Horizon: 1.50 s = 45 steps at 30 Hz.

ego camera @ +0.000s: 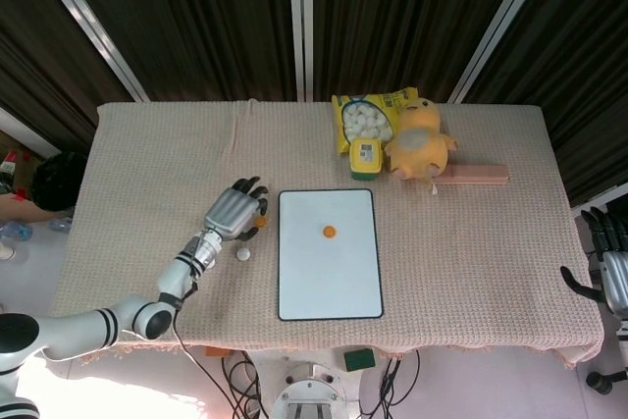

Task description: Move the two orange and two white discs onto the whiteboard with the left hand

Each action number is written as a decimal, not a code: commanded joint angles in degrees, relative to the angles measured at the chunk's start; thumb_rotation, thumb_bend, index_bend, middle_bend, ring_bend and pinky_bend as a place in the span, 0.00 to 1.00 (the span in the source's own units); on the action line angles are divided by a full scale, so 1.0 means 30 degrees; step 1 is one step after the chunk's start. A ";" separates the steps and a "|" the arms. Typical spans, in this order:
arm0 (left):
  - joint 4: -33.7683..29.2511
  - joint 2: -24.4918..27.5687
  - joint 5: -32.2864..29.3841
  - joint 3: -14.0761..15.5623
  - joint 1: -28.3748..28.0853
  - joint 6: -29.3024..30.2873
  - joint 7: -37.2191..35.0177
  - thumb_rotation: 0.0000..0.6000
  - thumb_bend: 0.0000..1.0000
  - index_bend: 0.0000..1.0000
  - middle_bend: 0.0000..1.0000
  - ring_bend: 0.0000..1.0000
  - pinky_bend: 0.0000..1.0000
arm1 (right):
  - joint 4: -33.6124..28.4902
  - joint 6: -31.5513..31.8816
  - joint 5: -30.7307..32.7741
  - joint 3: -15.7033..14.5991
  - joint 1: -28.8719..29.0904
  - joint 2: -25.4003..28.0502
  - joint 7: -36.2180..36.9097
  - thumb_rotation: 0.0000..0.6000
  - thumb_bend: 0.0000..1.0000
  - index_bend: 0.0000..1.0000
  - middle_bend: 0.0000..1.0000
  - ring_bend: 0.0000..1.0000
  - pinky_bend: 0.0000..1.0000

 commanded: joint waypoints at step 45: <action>0.2073 -0.4398 -0.4231 -0.0980 -0.4111 -0.0618 0.5277 1.00 0.28 0.52 0.22 0.06 0.14 | 0.0085 0.0041 -0.0091 0.0105 0.0071 0.0129 0.0381 1.00 0.27 0.00 0.00 0.00 0.00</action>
